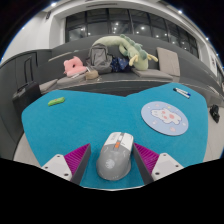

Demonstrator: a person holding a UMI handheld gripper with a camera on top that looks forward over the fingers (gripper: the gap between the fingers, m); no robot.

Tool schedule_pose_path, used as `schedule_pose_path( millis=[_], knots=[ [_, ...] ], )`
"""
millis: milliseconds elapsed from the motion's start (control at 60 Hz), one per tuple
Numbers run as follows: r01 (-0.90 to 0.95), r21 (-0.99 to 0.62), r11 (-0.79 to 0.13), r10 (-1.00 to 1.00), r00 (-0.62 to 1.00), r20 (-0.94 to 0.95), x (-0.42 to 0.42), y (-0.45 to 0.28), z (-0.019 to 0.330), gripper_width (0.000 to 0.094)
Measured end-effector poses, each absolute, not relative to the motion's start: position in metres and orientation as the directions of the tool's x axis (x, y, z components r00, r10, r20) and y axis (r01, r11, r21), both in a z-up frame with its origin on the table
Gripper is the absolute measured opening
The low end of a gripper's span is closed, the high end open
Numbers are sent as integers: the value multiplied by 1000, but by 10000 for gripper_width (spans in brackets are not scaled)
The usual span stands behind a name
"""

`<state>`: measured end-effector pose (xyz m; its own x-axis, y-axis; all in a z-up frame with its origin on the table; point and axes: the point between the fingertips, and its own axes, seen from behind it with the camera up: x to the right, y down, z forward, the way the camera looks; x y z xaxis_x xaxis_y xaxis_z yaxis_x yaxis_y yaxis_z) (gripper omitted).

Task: Arrange mouse

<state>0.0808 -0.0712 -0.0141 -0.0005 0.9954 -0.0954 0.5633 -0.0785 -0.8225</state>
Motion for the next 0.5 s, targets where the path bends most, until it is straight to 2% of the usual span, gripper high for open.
schedule_pose_path(
  millis=[233,300,333,400,500],
  knots=[
    [580,-813,-49,997,-25,-78,65,-73,-22,794],
    [584,-810,-48,998,-4,-62,64,-65,-22,666],
    [588,-807,-56,998,7,-64,64,-62,-23,545],
    [596,-801,-63,997,5,-74,65,-62,-23,487],
    [607,-795,-25,998,-24,-50,65,-58,-22,405]
  ],
)
